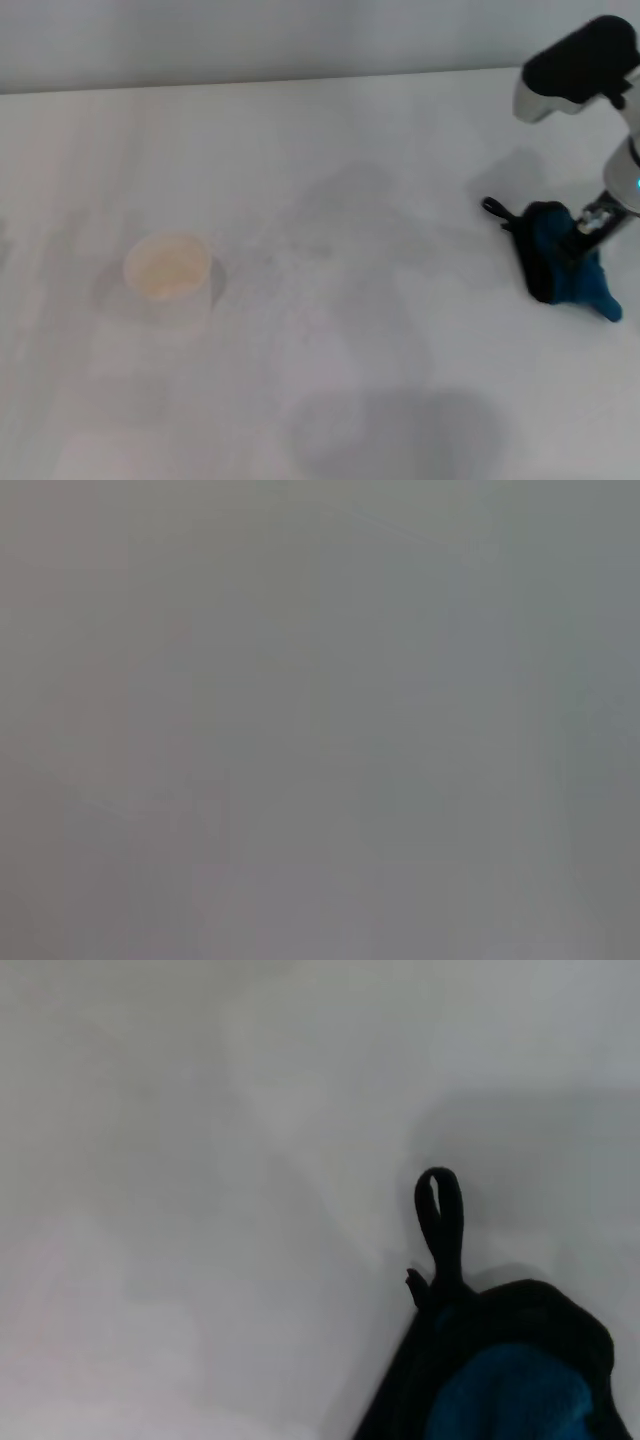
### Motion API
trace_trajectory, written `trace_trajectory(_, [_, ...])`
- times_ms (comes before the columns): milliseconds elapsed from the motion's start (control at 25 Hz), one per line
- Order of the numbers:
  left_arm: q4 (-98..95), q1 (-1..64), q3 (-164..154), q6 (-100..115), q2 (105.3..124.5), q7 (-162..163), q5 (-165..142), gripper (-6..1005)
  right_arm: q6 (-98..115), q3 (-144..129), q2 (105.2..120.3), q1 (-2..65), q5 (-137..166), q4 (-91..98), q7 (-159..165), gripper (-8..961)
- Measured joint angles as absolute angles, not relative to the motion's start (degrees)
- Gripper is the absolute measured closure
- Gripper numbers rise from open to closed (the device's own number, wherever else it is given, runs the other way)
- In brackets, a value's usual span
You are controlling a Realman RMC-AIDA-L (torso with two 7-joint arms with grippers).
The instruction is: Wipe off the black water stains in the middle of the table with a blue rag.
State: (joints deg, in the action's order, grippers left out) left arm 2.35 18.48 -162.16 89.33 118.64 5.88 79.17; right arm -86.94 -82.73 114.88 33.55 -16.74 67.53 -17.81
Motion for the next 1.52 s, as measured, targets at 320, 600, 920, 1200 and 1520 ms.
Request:
trace_trajectory(320, [2.43, 20.15, -162.16, 87.80, 118.57, 5.89, 79.20, 121, -88.23, -79.88, 114.83, 32.08, -14.65, 67.85, -18.81, 871])
trace_trajectory(600, [2.65, 20.93, -162.16, 87.24, 118.56, 5.89, 79.20, 120, -88.86, -80.06, 115.20, 32.39, -14.95, 67.22, -20.23, 868])
trace_trajectory(920, [3.17, 20.92, -162.16, 87.21, 118.56, 5.89, 79.19, 121, -89.30, -80.30, 115.31, 32.58, -17.39, 67.43, -21.92, 757])
trace_trajectory(1200, [3.17, 20.81, -162.16, 87.18, 118.57, 5.89, 79.19, 121, -89.63, -78.41, 115.22, 30.91, -18.01, 71.98, -24.40, 579])
trace_trajectory(1520, [3.16, 20.68, -162.16, 87.21, 118.65, 5.89, 79.18, 120, -82.31, -61.83, 115.05, 25.62, -26.96, 77.58, -36.21, 509])
